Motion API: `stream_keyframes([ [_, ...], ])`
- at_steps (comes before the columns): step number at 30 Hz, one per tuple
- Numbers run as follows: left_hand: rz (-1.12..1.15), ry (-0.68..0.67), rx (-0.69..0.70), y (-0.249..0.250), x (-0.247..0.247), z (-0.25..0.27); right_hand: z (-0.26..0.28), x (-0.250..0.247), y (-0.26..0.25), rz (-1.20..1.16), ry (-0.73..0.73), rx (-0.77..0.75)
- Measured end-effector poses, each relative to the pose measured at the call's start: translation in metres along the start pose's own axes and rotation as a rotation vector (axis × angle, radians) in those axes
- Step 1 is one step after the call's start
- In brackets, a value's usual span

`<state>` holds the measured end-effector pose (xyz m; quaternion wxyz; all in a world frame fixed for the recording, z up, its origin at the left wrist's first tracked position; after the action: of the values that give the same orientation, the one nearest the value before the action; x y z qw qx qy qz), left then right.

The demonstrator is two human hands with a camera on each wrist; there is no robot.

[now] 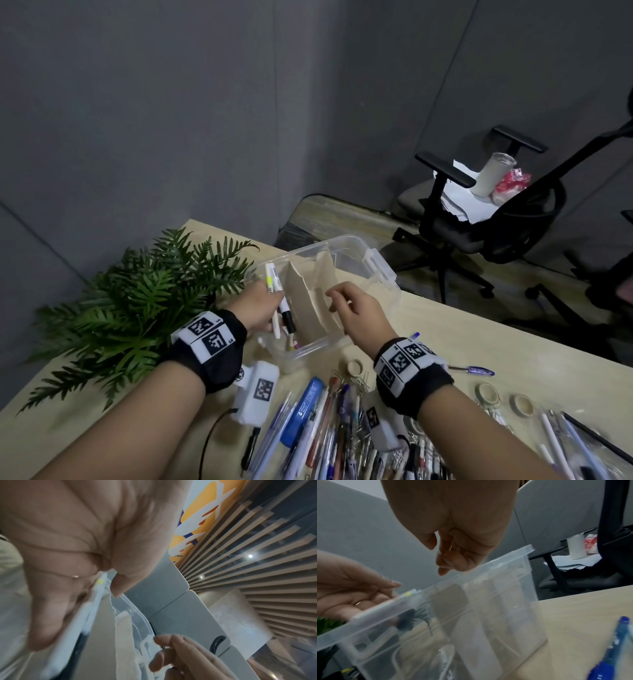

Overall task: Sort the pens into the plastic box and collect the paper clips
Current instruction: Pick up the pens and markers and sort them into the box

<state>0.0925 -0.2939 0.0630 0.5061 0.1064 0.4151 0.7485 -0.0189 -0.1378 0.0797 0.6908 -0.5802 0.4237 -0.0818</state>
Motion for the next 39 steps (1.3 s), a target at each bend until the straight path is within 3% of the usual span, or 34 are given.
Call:
stream_keyframes([
  [2,0.055,-0.073,-0.101,-0.003,0.012,0.005,0.008,-0.017,0.003,-0.008,0.036,-0.015],
  [6,-0.015,-0.052,-0.146,0.003,0.018,0.018,0.033,-0.059,0.019,0.019,0.155,-0.023],
  [10,-0.191,0.002,0.003,0.02,0.026,0.022,0.061,-0.105,0.06,0.04,0.268,0.087],
  [13,-0.163,0.072,0.135,0.039,0.041,0.032,0.086,-0.13,0.095,0.105,0.287,0.187],
  [20,-0.21,-0.007,0.245,0.054,0.129,0.058,0.126,-0.143,0.145,0.346,0.05,0.375],
  [26,-0.344,-0.121,0.189,0.009,0.208,0.034,0.141,-0.142,0.181,0.383,-0.009,0.475],
  [34,-0.527,-0.046,0.124,-0.036,0.268,-0.005,0.175,-0.162,0.242,0.392,-0.094,0.635],
  [39,-0.597,0.001,0.107,-0.047,0.282,-0.02,0.183,-0.154,0.256,0.452,-0.204,0.658],
])
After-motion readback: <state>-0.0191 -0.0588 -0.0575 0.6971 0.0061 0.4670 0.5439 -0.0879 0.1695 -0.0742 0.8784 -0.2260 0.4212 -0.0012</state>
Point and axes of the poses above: each hand's wrist, its own z-axis away from the middle knuckle, its own x-axis out of the palm, y = z × x, the point moved 7 cm from there along -z, towards the middle knuckle, and after that the axes turned 6 degrees about -x, right-handed, at the moved point
